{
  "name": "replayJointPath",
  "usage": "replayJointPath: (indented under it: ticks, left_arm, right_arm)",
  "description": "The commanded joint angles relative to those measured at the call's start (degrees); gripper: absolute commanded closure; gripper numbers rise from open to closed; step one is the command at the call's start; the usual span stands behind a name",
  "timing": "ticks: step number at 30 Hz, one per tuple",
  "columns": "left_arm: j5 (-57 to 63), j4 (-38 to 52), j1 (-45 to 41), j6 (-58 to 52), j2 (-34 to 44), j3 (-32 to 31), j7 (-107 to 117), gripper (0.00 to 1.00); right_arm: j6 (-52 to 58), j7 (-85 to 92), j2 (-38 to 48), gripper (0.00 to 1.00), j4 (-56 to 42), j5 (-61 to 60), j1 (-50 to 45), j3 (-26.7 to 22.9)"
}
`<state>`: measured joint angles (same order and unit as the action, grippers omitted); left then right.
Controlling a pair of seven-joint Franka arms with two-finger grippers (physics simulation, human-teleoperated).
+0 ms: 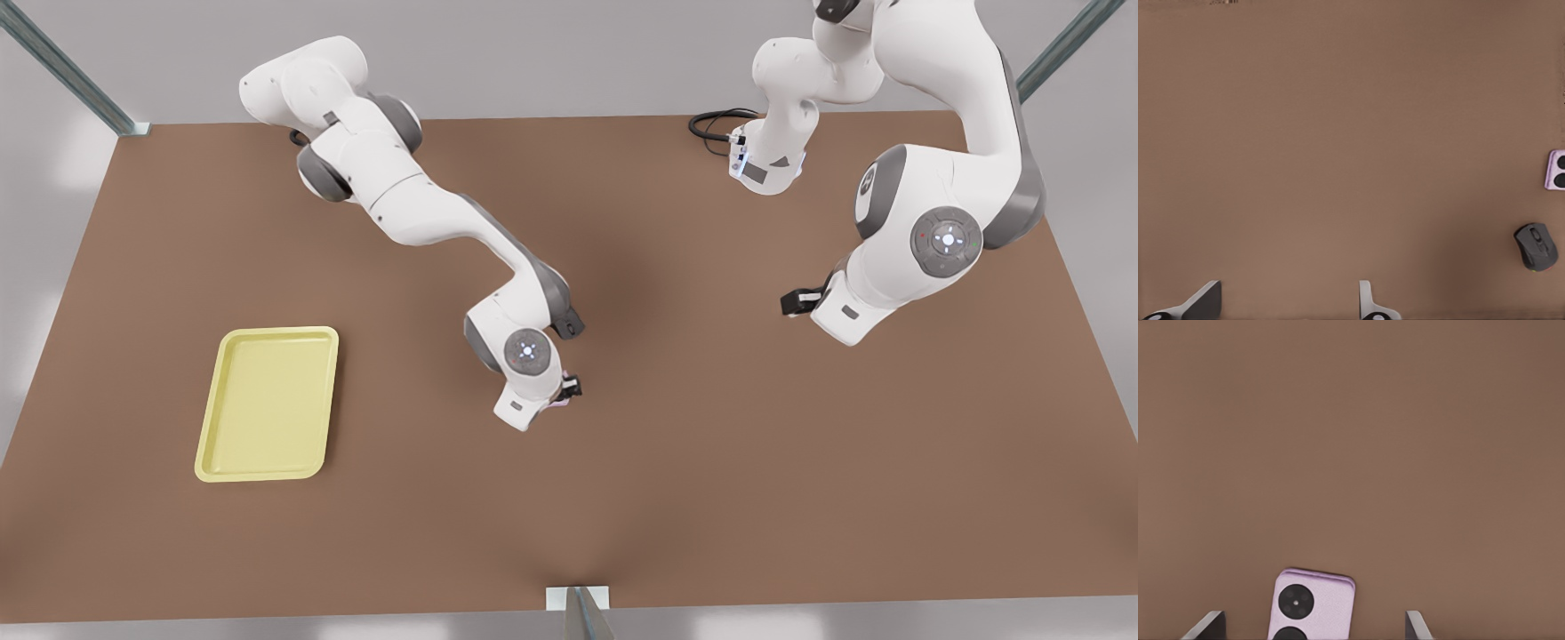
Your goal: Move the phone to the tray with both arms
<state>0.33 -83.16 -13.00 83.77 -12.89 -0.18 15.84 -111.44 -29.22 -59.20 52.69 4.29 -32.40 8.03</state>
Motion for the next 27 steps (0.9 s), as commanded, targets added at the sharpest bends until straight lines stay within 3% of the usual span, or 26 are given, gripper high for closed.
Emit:
replayJointPath:
  ticks: [1,8,27]
  left_arm:
    - [-0.07,-0.16,-0.01,0.43,0.06,0.01,-13.11,0.00]
    - [-0.07,-0.34,-0.01,0.52,-0.20,-0.08,-13.03,0.00]
    - [-0.77,-0.25,-0.01,0.52,-0.38,-0.26,-12.59,0.00]
  right_arm:
    - [-4.93,-27.82,-0.83,0.00,0.39,-0.07,-0.03,0.23]
    - [-5.63,-25.36,-4.08,0.00,1.62,-0.07,-0.11,0.32]
    - [-4.67,-11.04,-2.76,0.00,6.20,1.69,-0.20,2.78]
